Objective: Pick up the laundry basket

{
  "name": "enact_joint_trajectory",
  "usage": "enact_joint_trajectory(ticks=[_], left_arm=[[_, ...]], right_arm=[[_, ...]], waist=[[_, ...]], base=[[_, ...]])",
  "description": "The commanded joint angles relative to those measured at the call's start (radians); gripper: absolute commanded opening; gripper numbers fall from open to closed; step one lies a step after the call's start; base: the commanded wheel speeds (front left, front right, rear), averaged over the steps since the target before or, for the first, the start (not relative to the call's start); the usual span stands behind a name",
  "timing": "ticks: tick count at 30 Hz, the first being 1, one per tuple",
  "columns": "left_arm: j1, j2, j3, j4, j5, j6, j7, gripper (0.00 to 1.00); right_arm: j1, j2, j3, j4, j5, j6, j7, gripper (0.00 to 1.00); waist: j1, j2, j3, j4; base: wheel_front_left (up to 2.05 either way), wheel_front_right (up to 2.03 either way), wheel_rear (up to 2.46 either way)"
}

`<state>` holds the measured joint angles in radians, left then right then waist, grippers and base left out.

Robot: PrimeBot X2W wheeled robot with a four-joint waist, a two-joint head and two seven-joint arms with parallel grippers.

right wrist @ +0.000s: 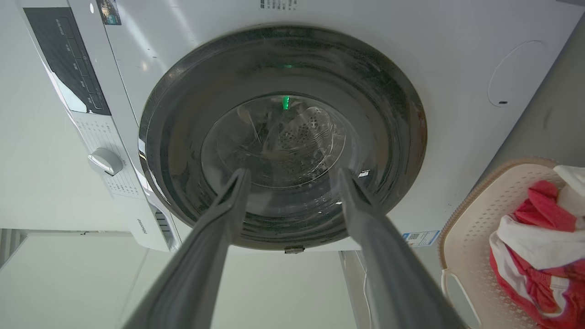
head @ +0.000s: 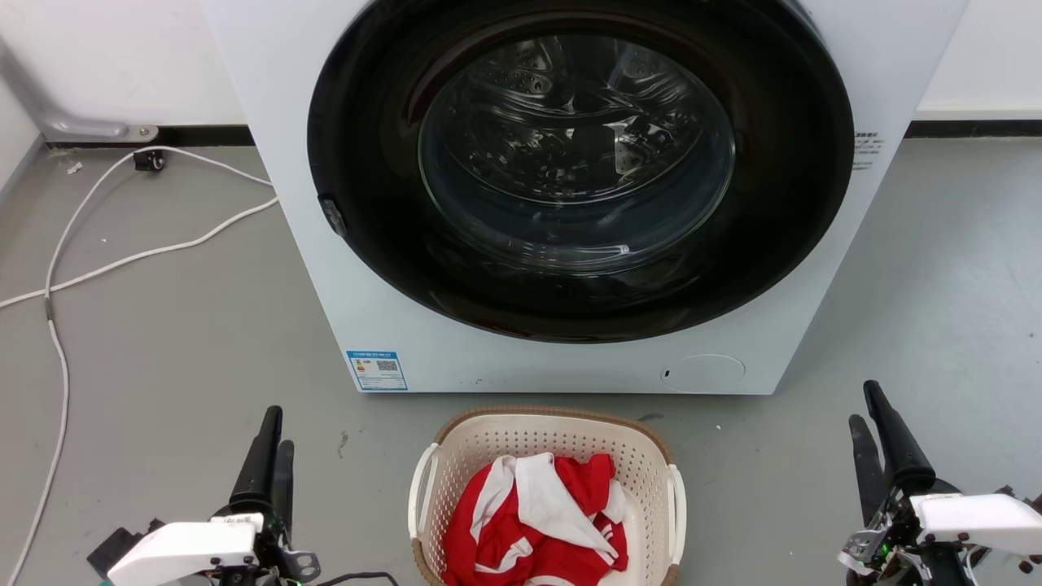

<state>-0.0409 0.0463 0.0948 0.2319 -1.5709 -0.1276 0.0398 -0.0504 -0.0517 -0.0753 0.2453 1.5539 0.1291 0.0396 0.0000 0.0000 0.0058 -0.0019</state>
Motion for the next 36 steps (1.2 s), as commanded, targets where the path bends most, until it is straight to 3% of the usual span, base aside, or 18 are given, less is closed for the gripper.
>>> enact_joint_trajectory(ticks=[1, 6, 20, 36], left_arm=[[-0.003, 0.004, 0.010, -0.022, 0.024, -0.001, -0.012, 1.00], [-0.002, 0.004, 0.043, -0.026, 0.091, -0.001, -0.034, 1.00], [-0.007, 0.004, 0.099, -0.118, 0.299, -0.002, -0.088, 1.00], [0.022, 0.004, 0.035, -0.297, 0.743, 0.022, -0.141, 1.00]], right_arm=[[-0.012, -0.003, -0.004, -0.024, -0.030, 0.002, -0.012, 1.00], [-0.016, -0.002, -0.017, -0.038, -0.107, 0.002, -0.034, 1.00], [-0.034, -0.002, -0.018, -0.152, -0.457, 0.002, -0.088, 1.00], [-0.025, -0.001, 0.033, -0.284, -0.854, 0.002, -0.141, 1.00]], waist=[[0.0000, 0.0000, 0.001, 0.000], [0.0000, 0.0000, 0.002, 0.000], [0.0000, 0.0000, 0.009, 0.000], [0.0000, 0.0000, 0.015, -0.002]], base=[[0.00, 0.00, 0.00], [0.00, 0.00, 0.00], [0.00, 0.00, 0.00], [0.00, 0.00, 0.00]])
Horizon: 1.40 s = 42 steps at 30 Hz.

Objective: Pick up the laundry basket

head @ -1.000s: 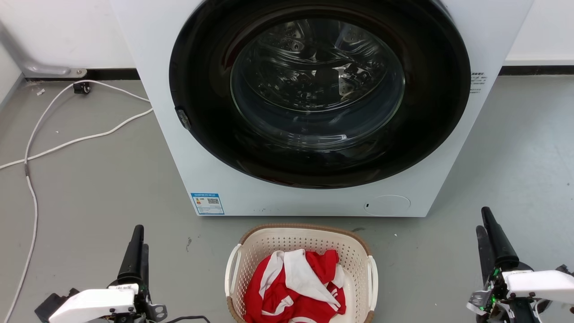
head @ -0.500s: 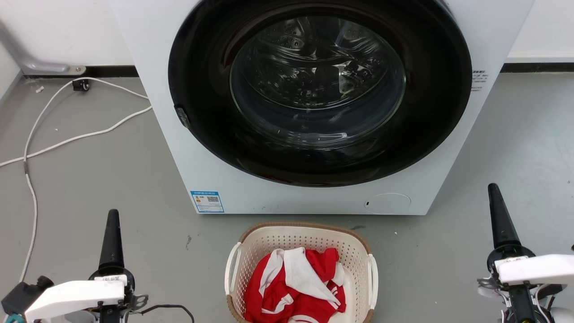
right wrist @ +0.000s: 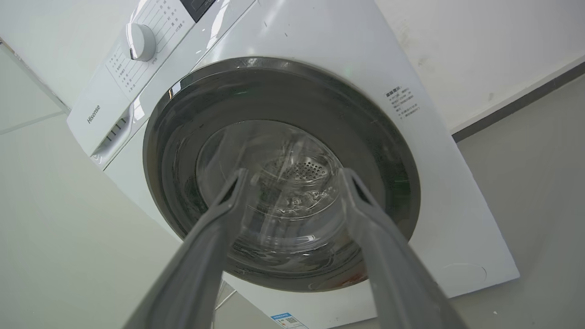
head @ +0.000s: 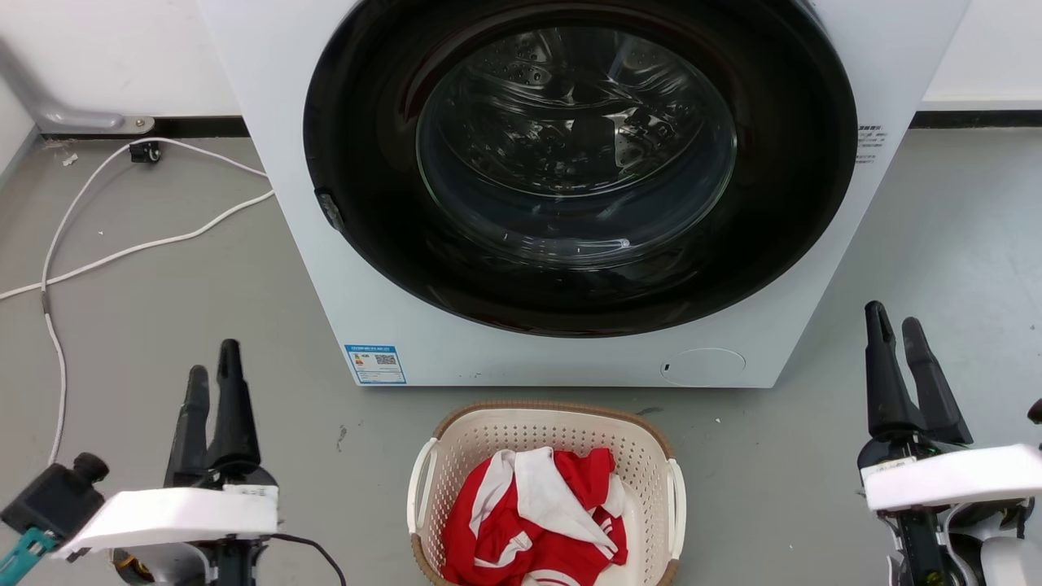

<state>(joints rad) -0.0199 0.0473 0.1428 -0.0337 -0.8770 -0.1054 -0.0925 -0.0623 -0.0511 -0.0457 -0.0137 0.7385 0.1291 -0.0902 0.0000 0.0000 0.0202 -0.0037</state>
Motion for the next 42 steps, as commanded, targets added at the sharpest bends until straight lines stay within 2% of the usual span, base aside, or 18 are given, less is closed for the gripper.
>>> enact_joint_trajectory(ticks=[1, 11, 15, 25, 37, 42], left_arm=[[0.003, 0.004, -0.022, -0.041, 0.074, 0.002, -0.012, 1.00], [0.016, 0.007, -0.110, -0.096, 0.305, 0.022, -0.038, 1.00], [0.022, 0.025, -0.148, -0.101, 0.373, 0.048, -0.048, 1.00], [0.034, 0.088, -0.248, -0.109, 0.491, 0.122, -0.074, 1.00], [0.033, 0.153, -0.350, -0.082, 0.601, 0.172, -0.102, 1.00], [0.031, 0.176, -0.398, -0.086, 0.656, 0.207, -0.114, 1.00]], right_arm=[[-0.012, -0.002, 0.006, -0.028, -0.059, 0.002, -0.014, 1.00], [0.005, -0.001, 0.017, -0.045, -0.213, 0.002, -0.040, 1.00], [0.011, -0.001, 0.022, -0.038, -0.267, 0.002, -0.051, 1.00], [0.027, -0.001, 0.020, -0.019, -0.392, 0.002, -0.077, 1.00], [0.036, 0.000, 0.027, -0.023, -0.523, 0.002, -0.105, 1.00], [0.041, 0.000, 0.035, -0.022, -0.579, 0.002, -0.115, 1.00]], waist=[[0.0000, 0.0000, 0.000, 0.000], [0.0000, 0.0000, 0.002, -0.002], [0.0000, 0.0000, 0.002, -0.004], [0.0000, 0.0000, 0.000, -0.011], [0.0000, 0.0000, -0.002, -0.021], [0.0000, 0.0000, -0.005, -0.025]], base=[[0.00, 0.00, 0.00], [0.00, 0.00, 0.00], [0.00, 0.00, 0.00], [0.00, 0.00, 0.00], [0.00, 0.00, 0.00], [0.00, 0.00, 0.00]])
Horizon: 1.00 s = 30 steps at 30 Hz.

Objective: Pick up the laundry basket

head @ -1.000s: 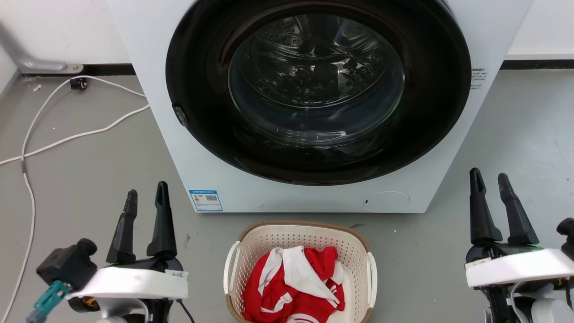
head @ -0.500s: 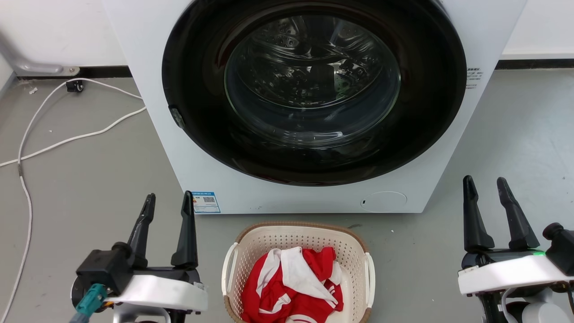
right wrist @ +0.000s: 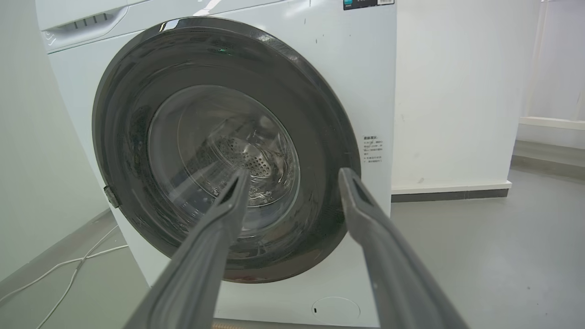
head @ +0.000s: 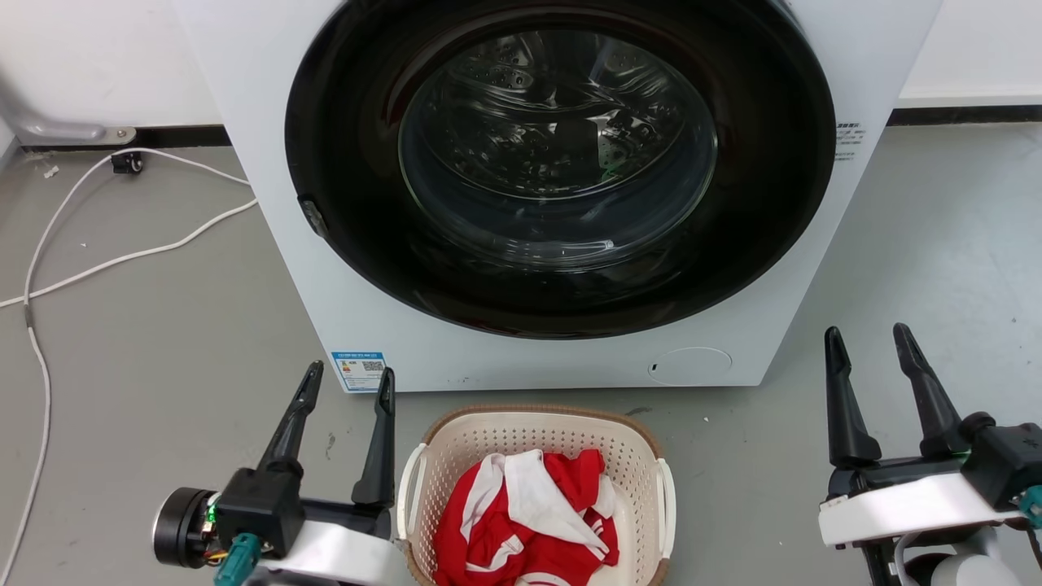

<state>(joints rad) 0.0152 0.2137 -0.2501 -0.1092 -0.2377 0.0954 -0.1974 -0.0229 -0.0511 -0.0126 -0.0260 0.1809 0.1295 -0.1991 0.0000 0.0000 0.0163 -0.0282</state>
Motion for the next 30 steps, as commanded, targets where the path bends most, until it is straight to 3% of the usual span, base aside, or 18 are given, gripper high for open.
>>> enact_joint_trajectory(ticks=[1, 10, 24, 30], left_arm=[[-0.003, 0.014, -0.013, -0.010, 0.025, 0.014, -0.012, 1.00], [0.009, 0.010, -0.027, -0.011, 0.031, 0.038, -0.028, 1.00], [0.061, -0.087, 0.101, 0.041, 0.065, -0.134, -0.054, 1.00], [0.058, -0.114, 0.131, 0.062, 0.136, -0.176, -0.065, 1.00]], right_arm=[[0.003, 0.000, 0.004, -0.011, -0.033, 0.002, -0.008, 1.00], [0.018, 0.001, 0.008, 0.002, -0.071, 0.001, -0.026, 1.00], [0.027, 0.001, -0.003, 0.079, -0.082, 0.001, -0.053, 1.00], [0.022, 0.001, -0.001, 0.082, -0.122, 0.001, -0.063, 1.00]], waist=[[0.0000, 0.0000, -0.002, -0.001], [0.0000, 0.0000, -0.001, -0.005], [0.0000, 0.0000, 0.004, -0.011], [0.0000, 0.0000, 0.011, -0.012]], base=[[0.00, 0.00, 0.00], [0.00, 0.00, 0.00], [0.00, 0.00, 0.00], [0.00, 0.00, 0.00]])
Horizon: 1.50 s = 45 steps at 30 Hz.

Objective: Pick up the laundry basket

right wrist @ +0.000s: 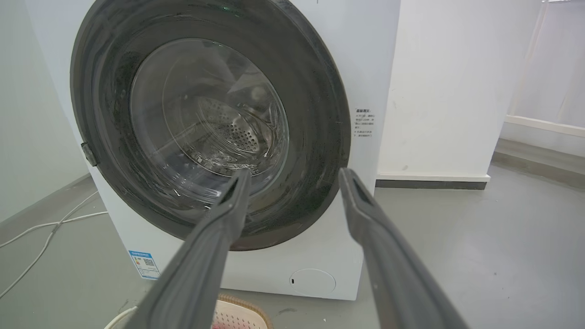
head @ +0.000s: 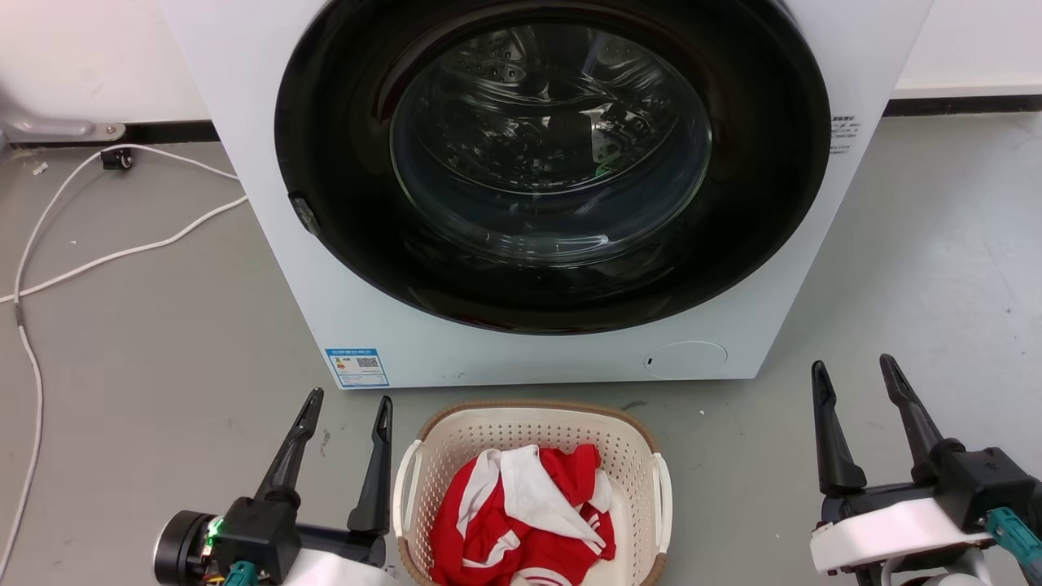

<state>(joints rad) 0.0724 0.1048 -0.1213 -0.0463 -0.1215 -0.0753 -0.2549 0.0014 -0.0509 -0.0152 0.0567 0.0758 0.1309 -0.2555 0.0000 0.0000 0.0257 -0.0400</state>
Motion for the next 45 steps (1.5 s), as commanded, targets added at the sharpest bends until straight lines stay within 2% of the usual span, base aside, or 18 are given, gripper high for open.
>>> enact_joint_trajectory(ticks=[1, 12, 29, 36, 45], left_arm=[[-0.001, -0.007, 0.006, -0.004, 0.031, -0.010, -0.009, 1.00], [-0.003, -0.028, 0.025, -0.008, 0.072, -0.037, -0.011, 1.00], [-0.020, -0.041, 0.032, 0.007, 0.072, -0.051, -0.011, 1.00], [-0.087, -0.025, 0.051, 0.068, 0.077, -0.052, -0.011, 1.00], [-0.279, 0.046, 0.033, 0.269, 0.042, -0.055, -0.011, 1.00]], right_arm=[[-0.003, 0.001, 0.002, -0.001, -0.023, 0.000, -0.010, 1.00], [-0.014, 0.001, 0.002, -0.012, -0.025, 0.000, -0.010, 1.00], [-0.026, 0.001, -0.002, 0.027, 0.005, 0.000, -0.010, 1.00], [-0.093, 0.001, -0.004, 0.060, -0.025, 0.000, -0.010, 1.00], [-0.277, 0.001, 0.030, 0.265, -0.024, 0.000, 0.004, 1.00]], waist=[[0.0000, 0.0000, 0.002, 0.000], [0.0000, 0.0000, 0.014, 0.002], [0.0000, 0.0000, 0.043, 0.014], [0.0000, 0.0000, 0.159, 0.010], [0.0000, 0.0000, 0.375, 0.014]], base=[[0.00, 0.00, 0.00], [0.00, 0.00, 0.00], [0.00, 0.00, 0.00], [0.00, 0.00, 0.00], [0.00, 0.00, 0.00]])
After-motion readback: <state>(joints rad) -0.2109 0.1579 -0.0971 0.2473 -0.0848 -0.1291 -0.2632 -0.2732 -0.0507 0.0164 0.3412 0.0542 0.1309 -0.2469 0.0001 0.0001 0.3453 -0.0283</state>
